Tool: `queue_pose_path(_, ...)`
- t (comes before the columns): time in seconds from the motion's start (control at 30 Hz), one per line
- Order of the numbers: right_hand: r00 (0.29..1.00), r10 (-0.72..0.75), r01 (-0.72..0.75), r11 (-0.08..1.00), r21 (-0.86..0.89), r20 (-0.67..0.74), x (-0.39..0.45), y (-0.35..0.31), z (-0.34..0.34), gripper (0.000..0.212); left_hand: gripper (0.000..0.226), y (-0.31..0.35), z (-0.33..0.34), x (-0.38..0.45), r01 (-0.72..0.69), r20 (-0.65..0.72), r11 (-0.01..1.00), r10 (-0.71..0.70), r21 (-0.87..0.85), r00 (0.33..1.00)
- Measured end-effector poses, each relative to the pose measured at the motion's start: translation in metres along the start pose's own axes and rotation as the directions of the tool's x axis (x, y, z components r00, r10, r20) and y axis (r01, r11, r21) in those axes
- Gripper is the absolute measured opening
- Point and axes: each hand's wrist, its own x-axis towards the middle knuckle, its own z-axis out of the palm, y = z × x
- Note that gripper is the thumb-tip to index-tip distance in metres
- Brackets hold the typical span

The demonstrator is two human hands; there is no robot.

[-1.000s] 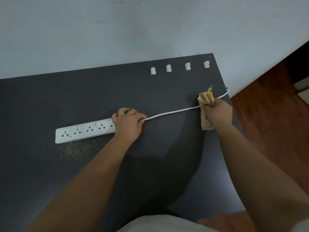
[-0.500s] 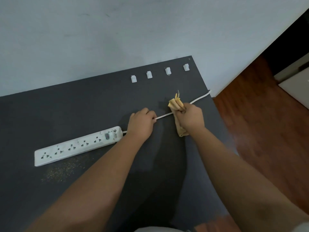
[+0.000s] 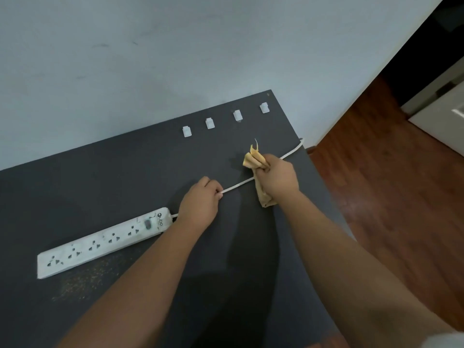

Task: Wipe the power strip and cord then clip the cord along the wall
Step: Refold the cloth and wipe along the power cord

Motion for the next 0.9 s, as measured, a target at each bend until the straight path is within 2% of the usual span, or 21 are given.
queue_pose_path(0.07,0.998,0.047,-0.047,0.999,0.003,-0.033,0.009,0.011,-0.004,0.011,0.012,0.0,-0.001,0.0,0.004,0.013,1.0,-0.004,0.01,1.0)
queue_pose_path(0.13,0.986,0.084,-0.089,0.995,-0.031,-0.144,0.019,0.025,-0.018,0.013,0.013,0.001,-0.002,0.001,-0.002,0.017,1.0,0.002,0.019,1.0)
queue_pose_path(0.23,0.919,0.221,-0.221,0.974,0.037,-0.327,0.027,0.049,-0.048,0.02,0.013,0.001,-0.004,0.0,-0.008,0.007,1.0,0.008,0.022,1.0)
queue_pose_path(0.3,0.864,0.315,-0.288,0.949,0.128,-0.392,0.025,0.057,-0.056,0.019,0.012,-0.001,-0.002,-0.001,0.0,0.0,1.0,0.0,-0.005,1.0)
queue_pose_path(0.33,0.863,0.302,-0.274,0.953,0.126,-0.404,0.022,0.055,-0.053,0.019,0.011,-0.001,-0.001,-0.001,0.006,0.0,1.0,-0.006,-0.021,1.0)
queue_pose_path(0.37,0.892,0.227,-0.207,0.974,0.092,-0.39,0.019,0.046,-0.048,0.02,0.011,-0.001,-0.001,0.0,0.011,0.004,0.999,-0.011,-0.031,1.0)
queue_pose_path(0.43,0.978,-0.036,0.02,0.997,-0.079,-0.203,0.011,0.029,-0.027,0.025,0.011,-0.002,-0.001,0.0,0.016,0.014,0.999,-0.015,-0.037,1.0)
queue_pose_path(0.47,0.988,-0.127,0.112,0.982,-0.152,-0.087,0.009,0.026,-0.018,0.028,0.011,-0.002,-0.002,0.001,0.019,0.019,0.999,-0.018,-0.04,1.0)
queue_pose_path(0.5,0.987,-0.157,0.146,0.971,-0.188,-0.045,0.011,0.027,-0.014,0.029,0.011,-0.003,-0.003,0.001,0.022,0.024,0.999,-0.021,-0.045,0.999)
queue_pose_path(0.57,0.987,-0.055,0.026,0.981,-0.19,-0.149,0.024,0.037,-0.025,0.026,0.011,-0.003,-0.004,0.001,0.019,0.03,0.999,-0.018,-0.051,0.999)
queue_pose_path(0.67,0.928,0.206,-0.249,0.963,-0.104,-0.311,0.036,0.057,-0.055,0.023,0.011,-0.003,-0.005,0.0,0.003,0.026,0.999,-0.002,-0.043,1.0)
queue_pose_path(0.7,0.916,0.214,-0.263,0.959,-0.105,-0.339,0.033,0.056,-0.058,0.023,0.011,-0.003,-0.005,-0.001,0.002,0.023,0.999,-0.001,-0.044,1.0)
queue_pose_path(0.73,0.923,0.158,-0.22,0.965,-0.146,-0.35,0.028,0.051,-0.056,0.026,0.011,-0.004,-0.004,-0.001,0.008,0.02,0.999,-0.007,-0.047,1.0)
queue_pose_path(0.77,0.948,0.034,-0.107,0.97,-0.216,-0.317,0.02,0.042,-0.049,0.03,0.011,-0.004,-0.004,-0.002,0.016,0.019,0.998,-0.015,-0.053,1.0)
queue_pose_path(0.83,0.97,-0.237,0.2,0.907,-0.371,-0.055,-0.002,0.022,-0.019,0.038,0.012,-0.004,-0.005,-0.002,0.024,0.011,0.997,-0.023,-0.068,1.0)
queue_pose_path(0.87,0.954,-0.288,0.296,0.872,-0.391,0.08,-0.013,0.016,-0.006,0.039,0.012,-0.004,-0.005,-0.002,0.024,0.008,0.997,-0.023,-0.075,1.0)
queue_pose_path(0.9,0.945,-0.297,0.326,0.865,-0.382,0.134,-0.018,0.015,0.003,0.04,0.012,-0.005,-0.007,-0.002,0.024,0.007,0.996,-0.024,-0.084,1.0)
